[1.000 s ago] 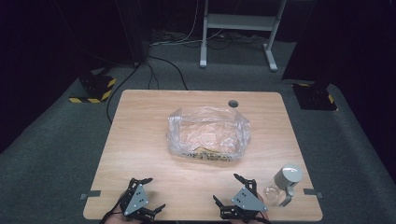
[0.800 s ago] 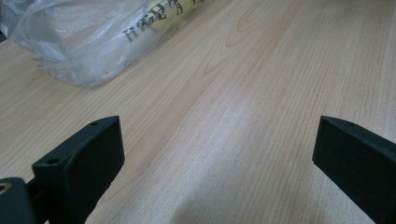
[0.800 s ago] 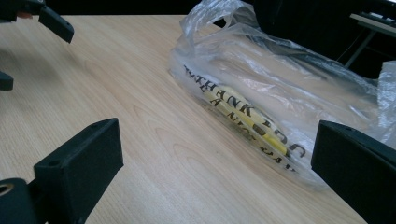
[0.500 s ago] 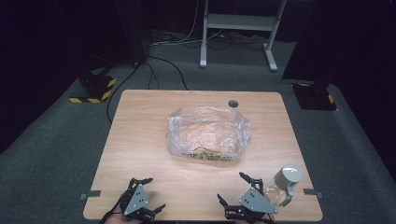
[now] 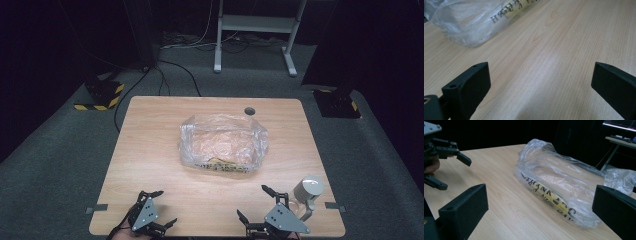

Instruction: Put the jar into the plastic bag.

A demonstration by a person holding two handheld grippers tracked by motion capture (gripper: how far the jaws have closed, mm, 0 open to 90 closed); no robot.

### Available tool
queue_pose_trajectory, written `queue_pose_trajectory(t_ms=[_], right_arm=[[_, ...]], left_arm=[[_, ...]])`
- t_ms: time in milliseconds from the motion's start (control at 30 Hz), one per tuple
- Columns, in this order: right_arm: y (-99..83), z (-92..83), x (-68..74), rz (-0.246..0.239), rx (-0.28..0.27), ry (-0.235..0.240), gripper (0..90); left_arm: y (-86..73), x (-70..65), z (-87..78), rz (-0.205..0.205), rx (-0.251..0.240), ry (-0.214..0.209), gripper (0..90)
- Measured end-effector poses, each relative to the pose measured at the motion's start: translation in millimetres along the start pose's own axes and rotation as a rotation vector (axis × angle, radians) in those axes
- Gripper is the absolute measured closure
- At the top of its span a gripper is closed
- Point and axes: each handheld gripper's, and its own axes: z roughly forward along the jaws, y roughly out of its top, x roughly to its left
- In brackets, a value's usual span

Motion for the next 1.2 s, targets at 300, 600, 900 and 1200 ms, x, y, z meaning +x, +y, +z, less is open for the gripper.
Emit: queue_pose_trajectory(t_ms=[300,600,900,1200], right_arm=[[7.5,-12.8,-5.0,0.002,-0.026,-0.021,0.1],[9.7,-22.8,-13.0,0.010,-0.034,-0.053,0.1],[9.4,-32.8,-23.2,0.017,-0.040,-0.089,0.2],[9.3,-42.9,-33.9,0.022,-0.047,-0.127,0.2]], left_arm=[[0.0,-0.5,0.1,0.006,0.000,-0.004,2.6],[0.2,-1.7,0.2,0.021,-0.001,-0.010,2.0],[0.2,-1.5,0.2,0.019,0.000,-0.009,1.9],[0.1,-1.7,0.1,0.022,-0.002,-0.013,1.9]])
